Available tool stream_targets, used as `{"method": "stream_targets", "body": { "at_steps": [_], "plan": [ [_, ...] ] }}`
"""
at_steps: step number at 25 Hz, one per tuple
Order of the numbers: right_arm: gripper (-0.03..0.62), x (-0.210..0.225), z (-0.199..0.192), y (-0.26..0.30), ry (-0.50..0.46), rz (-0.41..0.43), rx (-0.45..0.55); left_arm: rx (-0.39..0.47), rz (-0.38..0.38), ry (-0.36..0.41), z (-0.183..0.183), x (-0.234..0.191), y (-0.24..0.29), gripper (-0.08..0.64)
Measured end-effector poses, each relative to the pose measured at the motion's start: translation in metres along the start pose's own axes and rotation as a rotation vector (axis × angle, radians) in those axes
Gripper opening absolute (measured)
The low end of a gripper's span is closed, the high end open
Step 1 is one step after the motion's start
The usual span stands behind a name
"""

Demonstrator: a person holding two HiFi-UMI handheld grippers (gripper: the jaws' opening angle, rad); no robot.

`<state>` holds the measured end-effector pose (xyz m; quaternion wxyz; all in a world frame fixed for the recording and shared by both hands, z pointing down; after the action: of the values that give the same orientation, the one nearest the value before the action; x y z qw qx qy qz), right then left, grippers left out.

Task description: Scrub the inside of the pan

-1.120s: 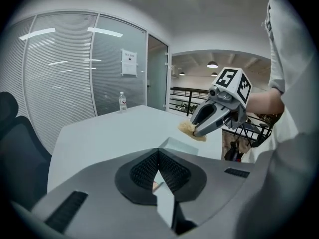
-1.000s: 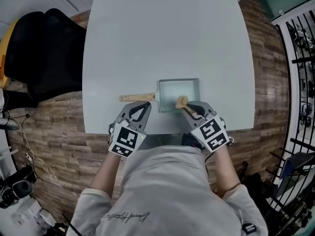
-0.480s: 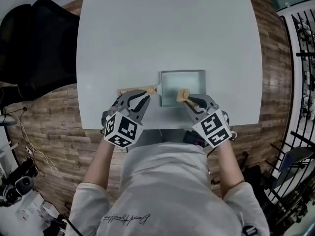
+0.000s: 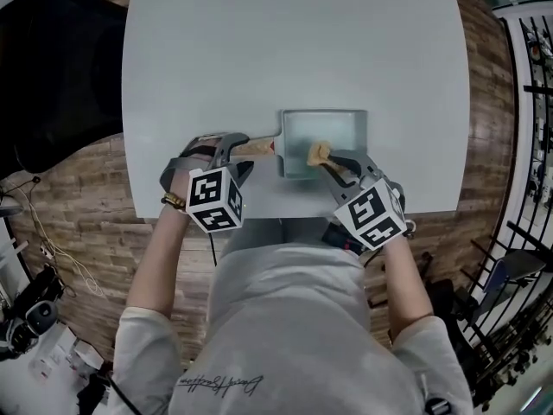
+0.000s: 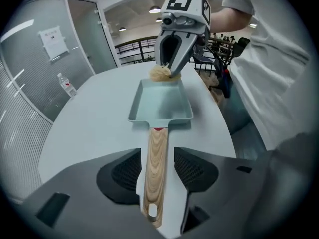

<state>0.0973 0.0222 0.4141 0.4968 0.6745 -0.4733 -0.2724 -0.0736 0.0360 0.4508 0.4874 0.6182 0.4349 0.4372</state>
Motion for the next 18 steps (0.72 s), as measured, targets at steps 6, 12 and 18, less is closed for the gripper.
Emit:
{"method": "stream_targets", "body": {
  "at_steps": [6,12,18],
  "plan": [
    [0.067,0.001,0.000,0.012,-0.058,-0.006,-0.043,-0.047,-0.054,0.040,-0.002,0.000,0.017,0.218],
    [0.067,0.005,0.005,0.032,-0.188,-0.065,-0.119,-0.046,-0.078,0.050,-0.004,0.003,0.020,0.156],
    [0.067,0.020,0.020,0.058,-0.326,-0.091,-0.190,-0.042,-0.089,0.079,0.002,0.002,0.015,0.152]
  ]
}}
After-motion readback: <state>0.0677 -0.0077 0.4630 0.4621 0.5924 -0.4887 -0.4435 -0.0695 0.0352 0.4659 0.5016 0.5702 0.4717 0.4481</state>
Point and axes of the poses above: the fingertips, and each gripper's own axes: y forward along the fingers, x to its right, z out of its top, the point moved 5 cm from there along -y, backward along the fingers, and after that the axes turned 14 degrees about -x, right-handed, at the moved point
